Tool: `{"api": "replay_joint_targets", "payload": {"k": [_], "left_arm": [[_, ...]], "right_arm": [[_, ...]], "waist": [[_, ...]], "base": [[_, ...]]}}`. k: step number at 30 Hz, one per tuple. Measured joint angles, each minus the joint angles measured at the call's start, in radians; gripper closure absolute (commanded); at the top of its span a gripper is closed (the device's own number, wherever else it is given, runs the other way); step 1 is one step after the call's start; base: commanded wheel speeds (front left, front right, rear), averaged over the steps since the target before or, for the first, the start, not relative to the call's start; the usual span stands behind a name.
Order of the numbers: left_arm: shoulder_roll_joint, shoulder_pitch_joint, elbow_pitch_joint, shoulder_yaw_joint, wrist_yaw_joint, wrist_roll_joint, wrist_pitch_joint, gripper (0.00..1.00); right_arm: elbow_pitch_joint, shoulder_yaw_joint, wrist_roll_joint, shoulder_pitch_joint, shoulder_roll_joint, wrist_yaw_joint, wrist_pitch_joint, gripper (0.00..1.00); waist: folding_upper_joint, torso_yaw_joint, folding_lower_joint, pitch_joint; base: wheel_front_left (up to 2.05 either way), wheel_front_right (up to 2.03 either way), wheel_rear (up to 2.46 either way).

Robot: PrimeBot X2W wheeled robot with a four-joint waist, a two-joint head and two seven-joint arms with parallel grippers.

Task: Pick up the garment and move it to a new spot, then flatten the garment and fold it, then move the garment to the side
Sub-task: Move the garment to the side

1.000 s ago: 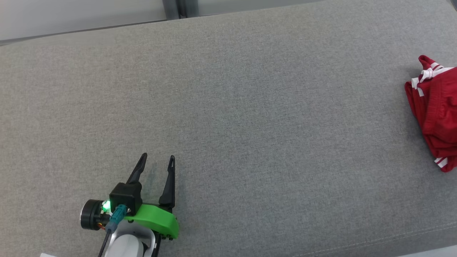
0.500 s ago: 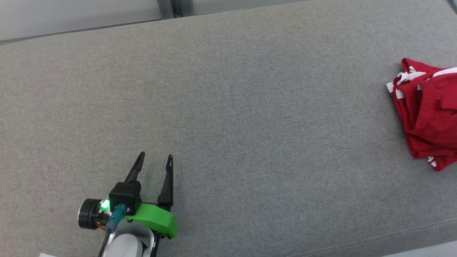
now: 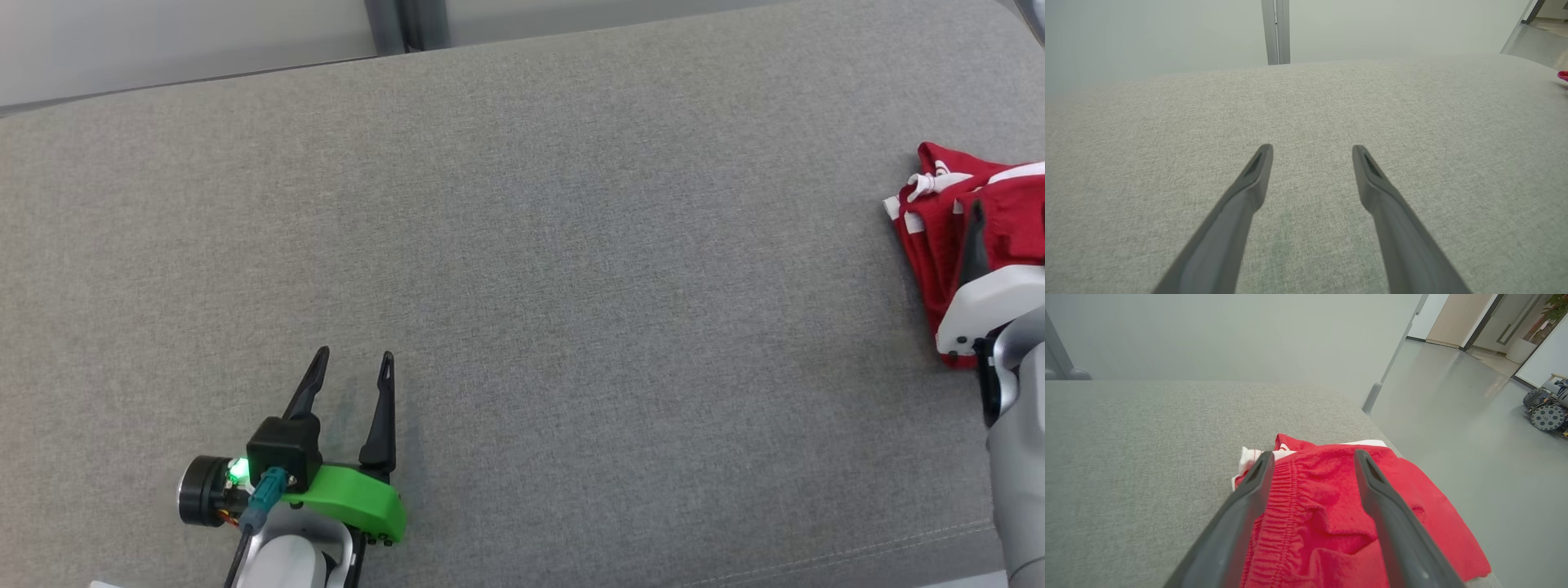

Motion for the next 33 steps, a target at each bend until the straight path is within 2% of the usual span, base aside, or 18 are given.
{"api": "replay_joint_targets", "payload": {"k": [5, 9, 24, 33], "left_arm": [[0.000, 0.008, 0.000, 0.003, 0.005, -0.007, 0.000, 0.00], [0.000, 0.011, 0.001, 0.005, 0.009, -0.015, 0.000, 0.00], [0.000, 0.019, 0.002, 0.035, 0.031, -0.038, 0.000, 0.00], [0.000, 0.031, 0.008, 0.038, 0.038, -0.052, 0.000, 0.00]], "right_arm": [[-0.040, 0.020, 0.026, 0.052, 0.065, 0.000, 0.000, 0.00], [-0.068, 0.048, 0.051, 0.098, 0.093, 0.000, 0.000, 0.00], [-0.139, 0.176, 0.172, 0.174, 0.143, 0.000, 0.000, 0.00], [-0.163, 0.199, 0.203, 0.211, 0.161, 0.000, 0.000, 0.00]], "waist": [[0.0000, 0.017, 0.0000, -0.011], [0.0000, 0.031, 0.0000, -0.017], [0.0000, 0.095, 0.0000, -0.050], [-0.0001, 0.122, 0.0000, -0.086]], "base": [[0.00, 0.00, 0.00], [0.00, 0.00, 0.00], [0.00, 0.00, 0.00], [0.00, 0.00, 0.00]]}}
